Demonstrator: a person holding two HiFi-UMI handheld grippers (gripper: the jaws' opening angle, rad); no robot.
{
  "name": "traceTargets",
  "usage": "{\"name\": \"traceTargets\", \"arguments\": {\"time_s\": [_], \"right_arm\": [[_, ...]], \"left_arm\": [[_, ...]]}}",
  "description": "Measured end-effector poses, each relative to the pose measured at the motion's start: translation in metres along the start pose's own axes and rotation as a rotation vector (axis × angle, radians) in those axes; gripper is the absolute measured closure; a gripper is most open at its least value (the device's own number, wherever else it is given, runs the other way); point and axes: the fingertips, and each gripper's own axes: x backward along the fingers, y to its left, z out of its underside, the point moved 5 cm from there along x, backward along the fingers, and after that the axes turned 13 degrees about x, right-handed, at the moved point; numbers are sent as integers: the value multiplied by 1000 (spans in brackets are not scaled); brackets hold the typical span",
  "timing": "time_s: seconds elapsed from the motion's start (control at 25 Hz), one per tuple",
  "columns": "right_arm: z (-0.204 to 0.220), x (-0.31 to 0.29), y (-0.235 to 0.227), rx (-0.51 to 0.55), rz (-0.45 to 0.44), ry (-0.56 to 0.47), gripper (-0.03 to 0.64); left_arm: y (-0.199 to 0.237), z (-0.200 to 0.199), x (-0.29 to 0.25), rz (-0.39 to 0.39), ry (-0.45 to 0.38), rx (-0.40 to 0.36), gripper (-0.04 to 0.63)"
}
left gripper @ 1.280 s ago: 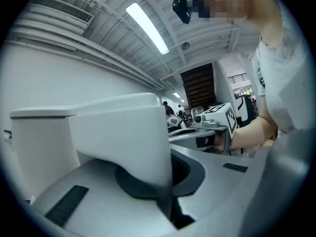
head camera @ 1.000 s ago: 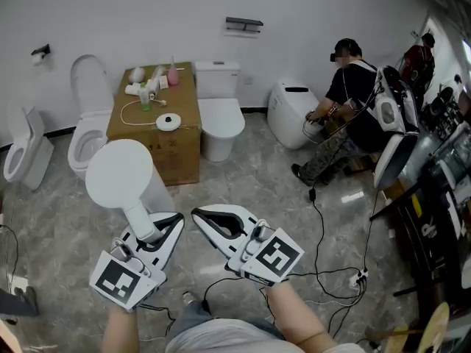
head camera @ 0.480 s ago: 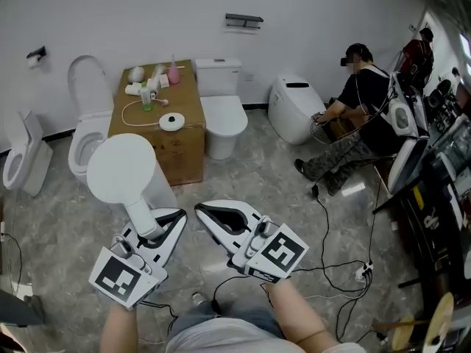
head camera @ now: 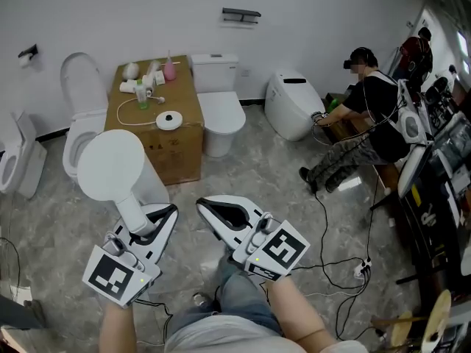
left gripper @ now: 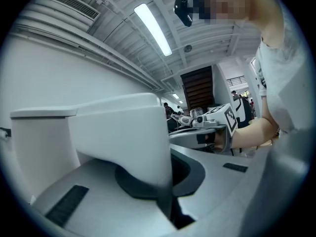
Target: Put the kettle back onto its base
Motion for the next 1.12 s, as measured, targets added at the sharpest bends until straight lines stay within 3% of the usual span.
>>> {"name": "traceTargets", "arguments": {"time_s": [0.52,1.12], "right_arm": [[25,-52,-72,2,-81,-18,609],[53,-88,-212,16,-200,-15,609]], "left_arm": [[57,-1,-53,-73,12,4,588],[122,-17,-174,-180,-19,49,588]]}}
